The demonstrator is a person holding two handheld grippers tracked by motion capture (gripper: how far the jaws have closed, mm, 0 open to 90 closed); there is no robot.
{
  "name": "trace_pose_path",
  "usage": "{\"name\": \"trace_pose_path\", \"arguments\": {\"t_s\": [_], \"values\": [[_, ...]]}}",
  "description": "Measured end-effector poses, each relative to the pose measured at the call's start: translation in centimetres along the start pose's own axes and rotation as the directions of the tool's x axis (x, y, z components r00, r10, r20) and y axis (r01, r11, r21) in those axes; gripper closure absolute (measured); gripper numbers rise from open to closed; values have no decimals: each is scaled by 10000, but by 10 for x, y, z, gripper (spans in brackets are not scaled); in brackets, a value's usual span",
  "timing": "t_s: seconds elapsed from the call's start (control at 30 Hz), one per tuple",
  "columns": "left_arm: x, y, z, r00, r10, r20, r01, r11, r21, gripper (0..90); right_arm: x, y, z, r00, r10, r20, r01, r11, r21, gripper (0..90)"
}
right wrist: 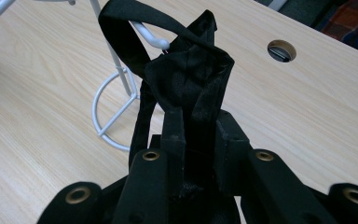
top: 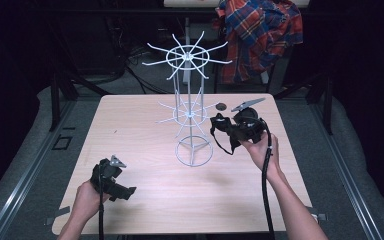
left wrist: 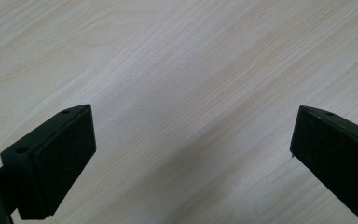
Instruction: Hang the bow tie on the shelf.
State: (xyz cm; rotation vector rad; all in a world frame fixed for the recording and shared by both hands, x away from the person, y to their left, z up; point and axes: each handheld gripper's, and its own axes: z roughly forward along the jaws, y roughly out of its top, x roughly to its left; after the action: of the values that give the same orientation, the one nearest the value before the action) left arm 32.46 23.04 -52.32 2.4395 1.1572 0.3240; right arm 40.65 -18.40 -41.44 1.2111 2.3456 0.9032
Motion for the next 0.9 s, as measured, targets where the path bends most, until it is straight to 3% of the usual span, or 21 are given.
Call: {"name": "trace_pose_path", "arguments": {"t_s": [0.57,0.77,0.9], "values": [[0,2,3,9999,65,118,-65,10000,4,2,10,2,21,9998,-162,-108,165,9996,208,762],[1,-1,0,10000,-41,85,42,9999,-94,2,14,1,28,9996,-71,-277,76,9998,159,760],[0,0,1,9999,103,96,-104,9999,22,2,15,1,32,9991,6,-425,0,9999,157,760]]}}
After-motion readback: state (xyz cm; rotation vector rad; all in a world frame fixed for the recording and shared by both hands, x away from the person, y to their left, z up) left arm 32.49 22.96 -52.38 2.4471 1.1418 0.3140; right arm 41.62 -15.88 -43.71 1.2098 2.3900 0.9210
